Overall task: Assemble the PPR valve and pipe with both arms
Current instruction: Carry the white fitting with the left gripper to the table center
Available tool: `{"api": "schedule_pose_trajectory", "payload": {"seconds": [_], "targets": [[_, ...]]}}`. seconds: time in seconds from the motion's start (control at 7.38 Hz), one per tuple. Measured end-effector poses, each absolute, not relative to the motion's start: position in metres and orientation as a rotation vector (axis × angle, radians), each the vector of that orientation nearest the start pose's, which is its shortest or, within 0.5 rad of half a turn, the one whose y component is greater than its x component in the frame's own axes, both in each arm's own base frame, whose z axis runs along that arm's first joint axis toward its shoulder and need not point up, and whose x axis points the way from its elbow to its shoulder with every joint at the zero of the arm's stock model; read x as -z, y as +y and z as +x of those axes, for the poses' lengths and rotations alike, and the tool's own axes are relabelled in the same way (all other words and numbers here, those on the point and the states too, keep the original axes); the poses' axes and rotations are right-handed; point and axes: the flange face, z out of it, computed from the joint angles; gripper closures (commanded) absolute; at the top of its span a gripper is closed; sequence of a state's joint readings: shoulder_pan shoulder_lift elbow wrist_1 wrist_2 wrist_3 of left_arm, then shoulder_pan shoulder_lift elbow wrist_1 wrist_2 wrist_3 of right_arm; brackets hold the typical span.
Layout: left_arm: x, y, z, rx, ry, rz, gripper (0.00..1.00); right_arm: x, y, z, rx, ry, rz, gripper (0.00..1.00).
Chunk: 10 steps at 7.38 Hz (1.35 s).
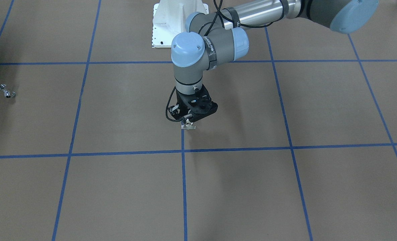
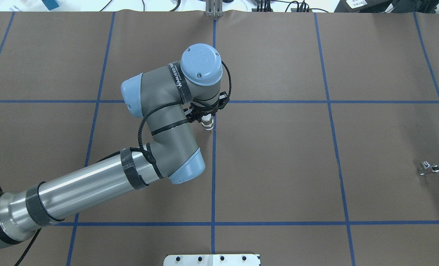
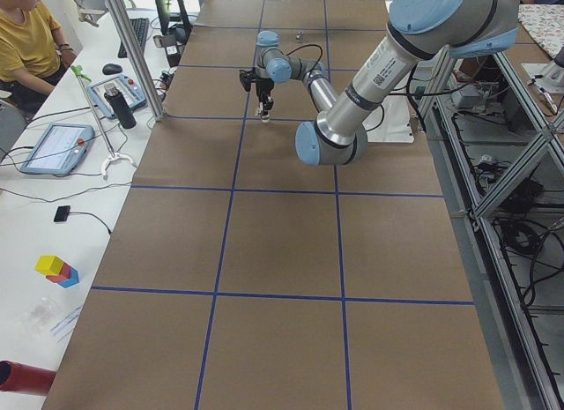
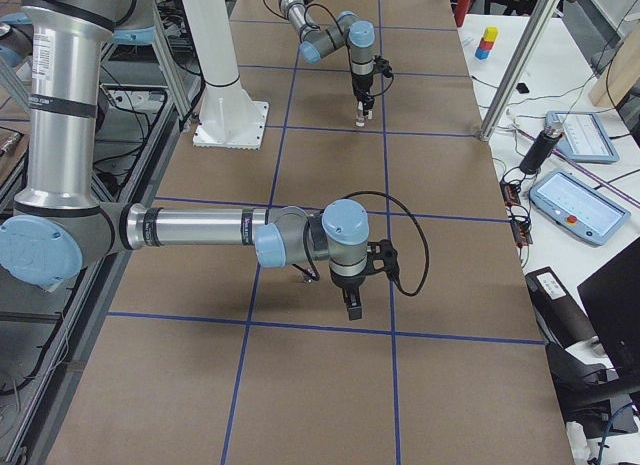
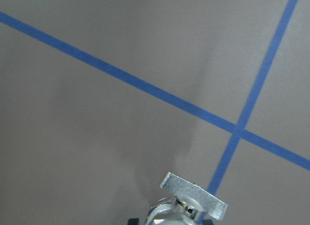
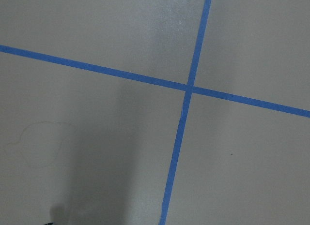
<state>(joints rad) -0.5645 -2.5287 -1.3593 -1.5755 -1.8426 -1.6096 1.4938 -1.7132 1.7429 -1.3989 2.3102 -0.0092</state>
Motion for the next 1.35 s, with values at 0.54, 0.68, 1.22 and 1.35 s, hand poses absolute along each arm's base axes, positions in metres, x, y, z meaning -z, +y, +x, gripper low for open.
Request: {"api": "schedule_pose_trajectory", "payload": {"seconds": [0.54,0.68,1.22,1.35], "targets": [[-0.136,-0.491,0.610,0.441,0.800,-0.062,0.70,-0.623,-0.449,0.031,0.158,-0.744,0.168,0.00],[-0.137,-0.490,0.612,0.435,0.800,-0.061,0.63,-0.623,-0.449,0.031,0.158,-0.744,0.168,0.00],[-0.141,-0.482,0.618,0.392,0.797,-0.047,0.00,-0.623,-0.449,0.031,0.158,-0.745,0.169,0.00],[-0.141,-0.479,0.621,0.383,0.793,-0.033,0.00,-0.623,-0.449,0.032,0.157,-0.745,0.169,0.00]]}}
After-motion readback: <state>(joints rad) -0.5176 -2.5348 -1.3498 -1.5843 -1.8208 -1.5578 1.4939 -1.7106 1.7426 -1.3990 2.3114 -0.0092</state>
